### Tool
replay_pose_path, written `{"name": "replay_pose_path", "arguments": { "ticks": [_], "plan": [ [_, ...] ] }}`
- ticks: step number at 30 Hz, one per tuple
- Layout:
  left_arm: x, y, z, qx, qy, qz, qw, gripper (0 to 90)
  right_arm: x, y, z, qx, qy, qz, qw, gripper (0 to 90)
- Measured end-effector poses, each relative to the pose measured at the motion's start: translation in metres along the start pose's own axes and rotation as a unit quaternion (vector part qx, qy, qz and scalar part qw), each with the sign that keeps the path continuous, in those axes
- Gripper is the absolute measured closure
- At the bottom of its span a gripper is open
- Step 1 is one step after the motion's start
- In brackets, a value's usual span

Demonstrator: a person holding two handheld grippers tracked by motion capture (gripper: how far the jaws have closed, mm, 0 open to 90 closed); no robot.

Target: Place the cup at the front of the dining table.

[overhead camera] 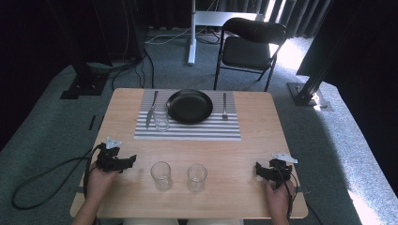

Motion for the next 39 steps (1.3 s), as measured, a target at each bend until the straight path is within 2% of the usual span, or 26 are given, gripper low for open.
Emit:
{"name": "replay_pose_path", "arguments": {
  "ticks": [11, 24, 26, 28, 32, 35, 39],
  "plan": [
    [-0.027, 0.01, -0.006, 0.015, 0.023, -0.002, 0.9996, 20.3, 0.0, 0.0, 0.0, 0.0, -0.001, 0.0, 1.0, 11.7],
    [-0.051, 0.023, -0.017, 0.044, 0.046, 0.018, 0.9978, 20.3, 0.0, 0.0, 0.0, 0.0, -0.001, 0.0, 1.0, 11.7],
    [-0.054, 0.025, -0.019, 0.06, 0.05, 0.021, 0.9968, 20.3, 0.0, 0.0, 0.0, 0.0, -0.001, 0.0, 1.0, 11.7],
    [-0.056, 0.028, -0.019, 0.056, 0.056, 0.026, 0.9965, 20.3, 0.0, 0.0, 0.0, 0.0, -0.001, 0.0, 1.0, 11.7],
    [-0.06, 0.033, -0.021, 0.075, 0.06, 0.033, 0.9948, 20.2, 0.0, 0.0, 0.0, 0.0, -0.001, 0.0, 1.0, 11.7],
    [-0.061, 0.035, -0.024, 0.077, 0.074, 0.041, 0.9935, 17.8, 0.0, 0.0, 0.0, 0.0, -0.001, 0.0, 1.0, 11.6],
    [-0.065, 0.038, -0.026, 0.094, 0.078, 0.046, 0.9915, 16.9, 0.0, 0.0, 0.0, 0.0, -0.001, 0.0, 1.0, 11.7]
  ]
}}
Point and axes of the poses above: each handheld gripper's, and its own axes: y roughly backward along the jaws, x roughly out of its top, z roughly to its right, the point moved 10 cm from there along -y, roughly forward along the jaws, and after that the axes turned 2 degrees about -z, right-handed, at the moved point
